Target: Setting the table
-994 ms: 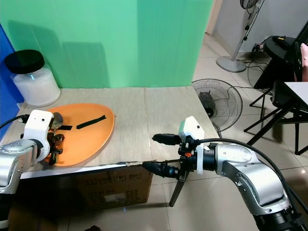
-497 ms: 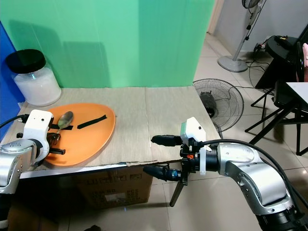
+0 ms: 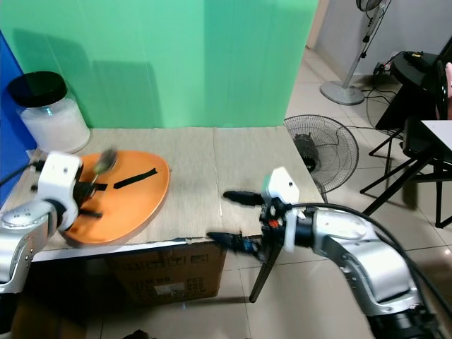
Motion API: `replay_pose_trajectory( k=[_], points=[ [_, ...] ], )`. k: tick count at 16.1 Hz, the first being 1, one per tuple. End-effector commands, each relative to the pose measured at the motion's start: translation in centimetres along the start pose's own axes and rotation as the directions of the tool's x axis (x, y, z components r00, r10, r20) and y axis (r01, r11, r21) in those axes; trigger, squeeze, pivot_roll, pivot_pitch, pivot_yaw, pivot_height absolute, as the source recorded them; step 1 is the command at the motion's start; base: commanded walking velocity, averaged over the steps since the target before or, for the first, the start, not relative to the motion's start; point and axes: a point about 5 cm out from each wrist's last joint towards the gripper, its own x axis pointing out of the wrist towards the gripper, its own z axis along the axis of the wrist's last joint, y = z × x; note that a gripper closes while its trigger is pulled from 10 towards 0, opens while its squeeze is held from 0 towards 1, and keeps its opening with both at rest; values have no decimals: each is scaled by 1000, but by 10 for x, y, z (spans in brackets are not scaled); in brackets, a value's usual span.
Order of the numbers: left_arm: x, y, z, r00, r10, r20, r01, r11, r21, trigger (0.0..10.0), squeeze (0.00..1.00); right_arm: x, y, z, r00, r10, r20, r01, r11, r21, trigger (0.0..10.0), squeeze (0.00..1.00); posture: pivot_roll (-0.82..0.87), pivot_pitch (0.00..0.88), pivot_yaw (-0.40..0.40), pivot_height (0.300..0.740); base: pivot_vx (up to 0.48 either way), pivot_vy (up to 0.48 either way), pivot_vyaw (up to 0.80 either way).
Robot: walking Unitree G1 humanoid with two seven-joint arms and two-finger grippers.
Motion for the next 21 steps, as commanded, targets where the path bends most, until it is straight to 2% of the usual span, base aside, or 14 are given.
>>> replay_pose_trajectory(
  k=[1, 2, 4, 7, 10, 11, 12, 13, 14, 16, 17, 18, 21],
  points=[
    [-6, -8, 18, 992, -46, 118, 44, 999, 17, 0, 0, -4, -5, 0, 996, -86, 14, 86, 996, -4, 10000, 0, -67, 0, 0, 740, 0, 0, 0],
    [-11, -14, 29, 978, -63, 200, 56, 998, 41, 0, 0, -1, -4, 0, 990, -138, 38, 138, 990, -4, 10000, 0, -67, 0, 0, 740, 0, 0, 0],
    [-22, -25, 43, 948, -81, 309, 84, 996, 4, 0, 0, 4, -5, -1, 960, -267, 81, 264, 963, 51, 10000, 0, -69, 0, 8, 740, 0, 0, 0],
    [-30, -36, 44, 937, -98, 336, 108, 994, -11, 0, 0, 6, -6, 1, 917, -378, 126, 365, 924, 110, 10000, 0, -72, 0, 11, 740, 0, 0, 0],
    [-35, -44, 44, 924, -92, 370, 118, 992, -48, 0, 0, 7, -6, 0, 867, -478, 140, 453, 874, 178, 10000, 0, -73, 0, 13, 740, 0, 0, -800],
    [-36, -46, 48, 914, -73, 399, 98, 994, -44, 0, 0, 6, -7, 1, 828, -538, 157, 506, 838, 206, 10000, 0, -73, 0, 13, 740, 0, 0, 0],
    [-36, -47, 50, 911, -63, 408, 87, 995, -39, 0, 0, 5, -8, 2, 820, -551, 157, 519, 830, 202, 10000, 0, -73, 0, 13, 740, 0, 0, 0],
    [-36, -48, 52, 910, -33, 414, 41, 999, -11, 10000, 0, 4, -9, 1, 803, -577, 151, 547, 813, 199, 10000, 0, -80, 0, 23, 740, 0, 0, 0],
    [-36, -48, 50, 908, 5, 418, 6, 1000, -24, 10000, 0, -2, -13, -1, 763, -631, 139, 601, 773, 204, 10000, 0, -85, 0, 33, 740, 0, 0, -800],
    [-39, -50, 46, 904, 15, 427, 0, 999, -34, 10000, 0, -6, -13, -2, 741, -658, 134, 627, 749, 213, 10000, 0, -87, 0, 43, 740, 0, 0, -800],
    [-40, -52, 39, 915, 35, 402, 4, 995, -95, 10000, 0, -11, -13, -3, 715, -687, 127, 656, 723, 218, 10000, 0, -86, 0, 47, 740, 0, 0, -800],
    [-43, -54, 35, 910, 54, 412, -3, 992, -123, 10000, 0, -14, -12, -5, 700, -704, 120, 673, 706, 218, 10000, 0, -84, 0, 48, 740, 0, 0, -800],
    [-44, -63, 31, 908, 54, 416, 10, 989, -149, 10000, 0, -11, -9, -6, 707, -698, 117, 665, 711, 228, 10000, 0, -75, 0, 34, 740, 0, 0, -800]
  ],
)
